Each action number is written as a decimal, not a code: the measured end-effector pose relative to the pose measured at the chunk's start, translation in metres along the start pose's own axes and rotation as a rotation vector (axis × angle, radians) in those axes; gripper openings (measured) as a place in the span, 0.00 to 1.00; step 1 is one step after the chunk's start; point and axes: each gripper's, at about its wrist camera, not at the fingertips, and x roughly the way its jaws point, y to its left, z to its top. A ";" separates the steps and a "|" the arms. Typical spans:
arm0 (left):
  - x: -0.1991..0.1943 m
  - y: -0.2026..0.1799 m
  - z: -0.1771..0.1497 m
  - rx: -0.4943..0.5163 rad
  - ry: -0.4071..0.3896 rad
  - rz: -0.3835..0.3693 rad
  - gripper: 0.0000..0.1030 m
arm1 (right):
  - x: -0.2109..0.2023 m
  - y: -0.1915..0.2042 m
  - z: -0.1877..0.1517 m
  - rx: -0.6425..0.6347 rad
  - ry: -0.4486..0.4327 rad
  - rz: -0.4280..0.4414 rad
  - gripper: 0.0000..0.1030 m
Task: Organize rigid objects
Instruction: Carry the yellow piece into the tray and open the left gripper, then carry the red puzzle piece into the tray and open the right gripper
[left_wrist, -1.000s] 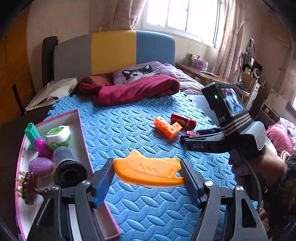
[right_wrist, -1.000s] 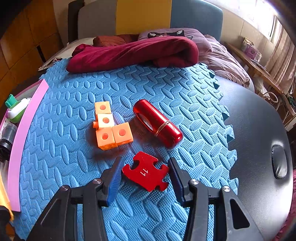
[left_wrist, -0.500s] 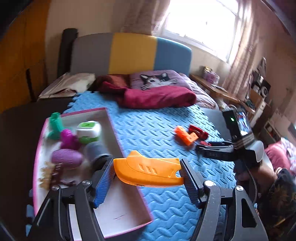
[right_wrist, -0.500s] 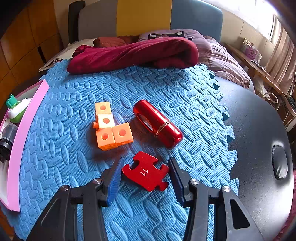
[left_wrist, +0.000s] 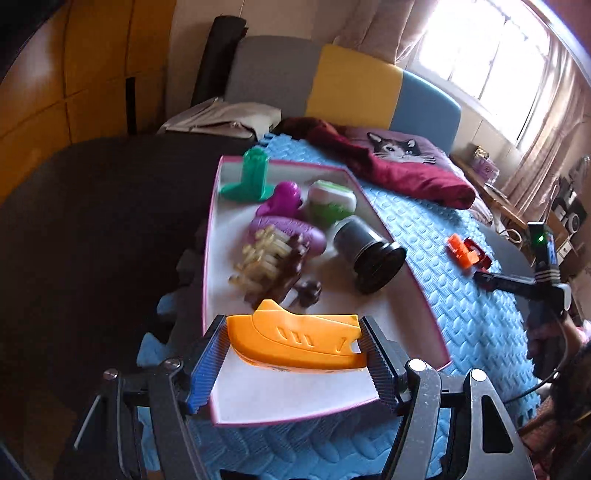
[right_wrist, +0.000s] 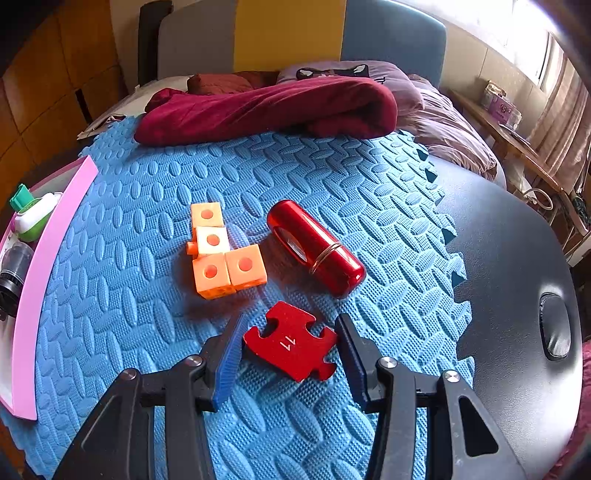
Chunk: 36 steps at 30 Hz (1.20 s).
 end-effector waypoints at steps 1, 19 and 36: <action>0.002 0.000 -0.001 0.004 0.005 0.002 0.69 | 0.000 0.000 0.000 -0.003 -0.002 -0.004 0.48; 0.055 -0.008 0.013 0.029 0.069 0.054 0.67 | -0.001 0.001 0.000 -0.015 -0.006 -0.012 0.48; 0.044 -0.009 0.010 0.040 0.045 0.080 0.78 | 0.000 0.001 0.000 -0.011 -0.006 -0.010 0.48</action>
